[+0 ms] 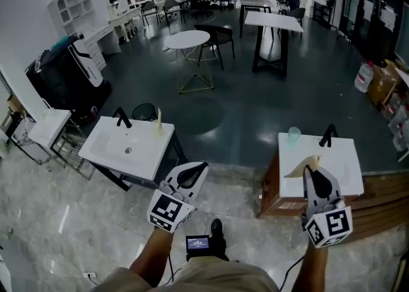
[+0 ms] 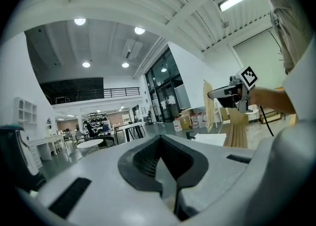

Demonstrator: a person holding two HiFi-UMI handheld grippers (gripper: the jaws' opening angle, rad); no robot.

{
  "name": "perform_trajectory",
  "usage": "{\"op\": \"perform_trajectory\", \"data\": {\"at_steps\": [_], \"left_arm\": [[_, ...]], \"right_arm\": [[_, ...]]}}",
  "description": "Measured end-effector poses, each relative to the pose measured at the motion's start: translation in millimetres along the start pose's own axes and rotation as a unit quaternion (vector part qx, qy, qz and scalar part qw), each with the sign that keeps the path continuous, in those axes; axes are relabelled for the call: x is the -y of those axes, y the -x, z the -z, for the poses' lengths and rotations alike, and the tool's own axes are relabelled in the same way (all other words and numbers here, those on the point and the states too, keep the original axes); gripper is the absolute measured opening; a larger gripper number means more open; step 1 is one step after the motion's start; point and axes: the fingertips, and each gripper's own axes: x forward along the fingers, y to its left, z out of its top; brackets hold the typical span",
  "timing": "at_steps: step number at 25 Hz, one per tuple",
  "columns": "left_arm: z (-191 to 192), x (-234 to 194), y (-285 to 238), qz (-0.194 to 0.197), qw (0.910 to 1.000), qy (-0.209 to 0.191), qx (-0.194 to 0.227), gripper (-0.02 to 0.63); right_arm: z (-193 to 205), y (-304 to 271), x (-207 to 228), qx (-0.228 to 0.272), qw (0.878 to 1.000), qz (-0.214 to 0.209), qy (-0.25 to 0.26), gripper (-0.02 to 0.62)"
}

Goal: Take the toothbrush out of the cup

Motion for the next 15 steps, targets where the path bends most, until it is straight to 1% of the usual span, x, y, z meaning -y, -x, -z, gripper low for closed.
{"op": "perform_trajectory", "data": {"at_steps": [4,7,11,15], "left_arm": [[-9.4,-27.0,31.1,-0.03,0.9995,0.006,0.0,0.006],[-5.4,-58.1,50.6,-0.052,0.9986,0.012,-0.002,0.006],[19.3,-109.2,71.7,-0.071,0.9972,0.025,-0.005,0.006],[56.3,-173.9,85.0,-0.085,0.9957,0.034,-0.015,0.006]], "right_arm": [[-6.6,-14.5,-29.4,-0.003,1.0,-0.026,-0.003,0.014],[-11.2,-34.6,-51.2,-0.009,0.999,-0.041,-0.003,0.014],[-8.3,-75.1,-84.9,-0.01,0.999,-0.049,-0.003,0.014],[-1.4,-130.7,-126.5,-0.014,0.998,-0.056,-0.006,0.014]]}}
